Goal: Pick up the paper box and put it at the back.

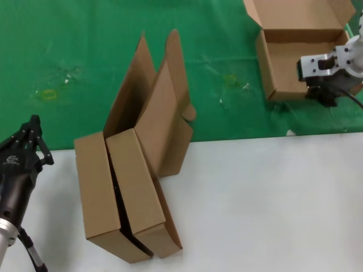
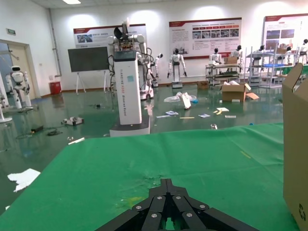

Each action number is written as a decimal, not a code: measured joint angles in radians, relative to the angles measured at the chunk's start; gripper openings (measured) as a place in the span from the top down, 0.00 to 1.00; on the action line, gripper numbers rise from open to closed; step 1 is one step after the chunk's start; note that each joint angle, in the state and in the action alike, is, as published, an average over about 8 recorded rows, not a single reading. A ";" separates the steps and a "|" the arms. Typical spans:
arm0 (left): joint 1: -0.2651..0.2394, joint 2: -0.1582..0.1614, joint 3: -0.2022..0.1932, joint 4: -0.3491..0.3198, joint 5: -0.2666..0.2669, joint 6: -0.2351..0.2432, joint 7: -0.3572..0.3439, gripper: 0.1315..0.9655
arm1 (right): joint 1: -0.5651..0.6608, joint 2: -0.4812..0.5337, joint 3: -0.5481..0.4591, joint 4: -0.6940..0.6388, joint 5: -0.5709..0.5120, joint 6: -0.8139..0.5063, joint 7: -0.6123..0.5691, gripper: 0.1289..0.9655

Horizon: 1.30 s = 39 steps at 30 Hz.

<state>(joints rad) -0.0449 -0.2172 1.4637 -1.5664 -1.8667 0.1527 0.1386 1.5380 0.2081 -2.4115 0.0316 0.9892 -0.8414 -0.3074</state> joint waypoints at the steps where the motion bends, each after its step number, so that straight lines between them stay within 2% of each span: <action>1: 0.000 0.000 0.000 0.000 0.000 0.000 0.000 0.98 | -0.001 0.001 0.002 -0.001 0.002 0.000 0.001 0.98; 18: 0.000 0.000 0.000 0.000 0.000 0.000 0.000 0.98 | -0.010 0.008 0.011 -0.007 0.009 0.024 -0.001 0.98; 30: 0.000 0.000 0.000 0.000 0.000 0.000 0.000 0.98 | -0.010 0.008 0.011 -0.007 0.009 0.025 -0.001 0.92; 33: 0.000 0.000 0.000 0.000 0.000 0.000 0.000 0.98 | -0.010 0.008 0.011 -0.007 0.009 0.025 -0.001 0.87; 39: 0.000 0.000 0.000 0.000 0.000 0.000 0.000 0.91 | -0.010 0.008 0.011 -0.007 0.009 0.025 -0.001 0.78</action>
<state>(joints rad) -0.0449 -0.2172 1.4637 -1.5664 -1.8667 0.1527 0.1386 1.5277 0.2166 -2.4004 0.0247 0.9977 -0.8169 -0.3083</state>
